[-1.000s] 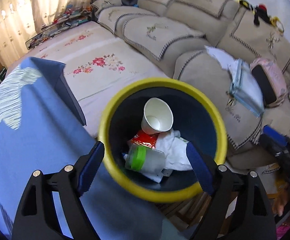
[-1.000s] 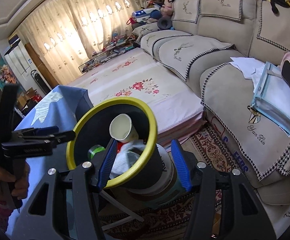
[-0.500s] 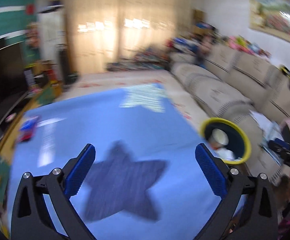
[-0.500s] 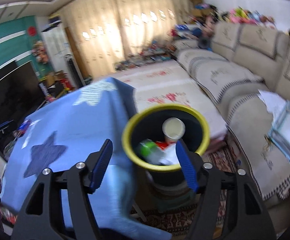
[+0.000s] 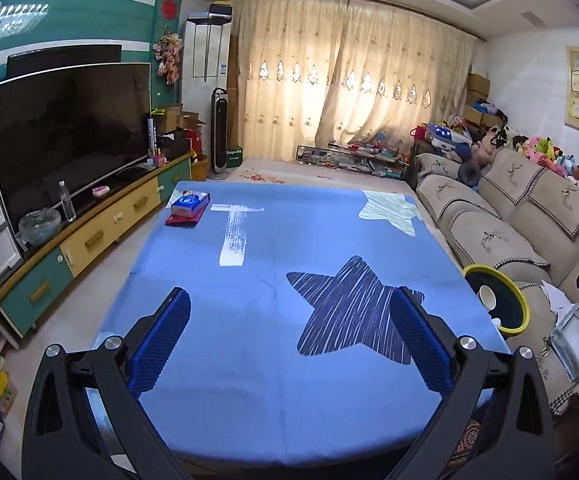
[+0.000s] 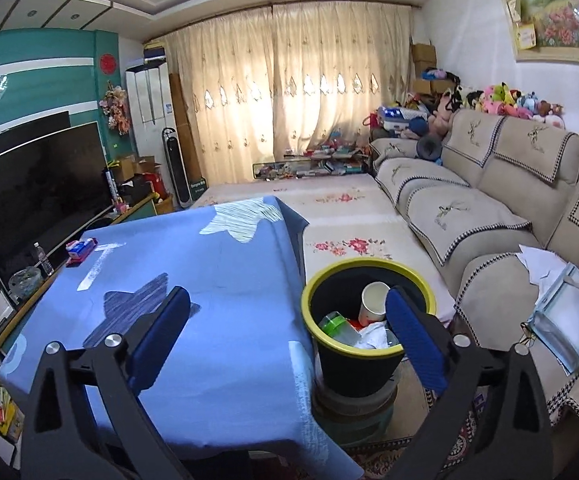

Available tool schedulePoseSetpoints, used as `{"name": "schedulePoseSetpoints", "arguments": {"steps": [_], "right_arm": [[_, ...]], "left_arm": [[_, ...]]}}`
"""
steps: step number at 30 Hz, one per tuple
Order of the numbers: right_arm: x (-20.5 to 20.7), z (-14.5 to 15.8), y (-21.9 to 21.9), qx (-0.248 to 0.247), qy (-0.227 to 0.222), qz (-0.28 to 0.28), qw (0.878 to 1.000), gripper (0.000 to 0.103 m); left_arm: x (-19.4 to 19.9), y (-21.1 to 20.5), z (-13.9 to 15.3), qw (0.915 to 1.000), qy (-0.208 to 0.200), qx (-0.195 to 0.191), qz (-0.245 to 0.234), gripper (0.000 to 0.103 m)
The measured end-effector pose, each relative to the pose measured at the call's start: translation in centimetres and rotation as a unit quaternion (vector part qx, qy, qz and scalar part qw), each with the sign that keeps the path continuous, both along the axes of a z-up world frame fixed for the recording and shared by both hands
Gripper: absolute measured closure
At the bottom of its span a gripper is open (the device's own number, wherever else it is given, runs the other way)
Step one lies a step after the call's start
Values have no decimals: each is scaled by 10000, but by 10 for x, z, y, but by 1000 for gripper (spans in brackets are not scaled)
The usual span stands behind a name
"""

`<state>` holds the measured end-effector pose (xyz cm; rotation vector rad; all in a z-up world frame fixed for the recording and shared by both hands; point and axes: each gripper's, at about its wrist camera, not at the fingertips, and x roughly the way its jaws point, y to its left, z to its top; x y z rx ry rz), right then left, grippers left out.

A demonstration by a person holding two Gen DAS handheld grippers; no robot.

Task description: Collect trash

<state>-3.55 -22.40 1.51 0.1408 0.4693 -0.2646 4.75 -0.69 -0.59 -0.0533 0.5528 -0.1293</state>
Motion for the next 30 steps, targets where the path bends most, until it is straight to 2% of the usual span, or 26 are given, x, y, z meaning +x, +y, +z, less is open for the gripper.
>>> {"name": "schedulePoseSetpoints", "arguments": {"steps": [6, 30], "right_arm": [[-3, 3, 11, -26, -35, 126, 9999, 7], [2, 1, 7, 13, -47, 77, 10000, 7]], "left_arm": [[-13, -8, 4, 9998, -47, 160, -80, 5], [-8, -26, 11, 9997, -36, 47, -226, 5]]}}
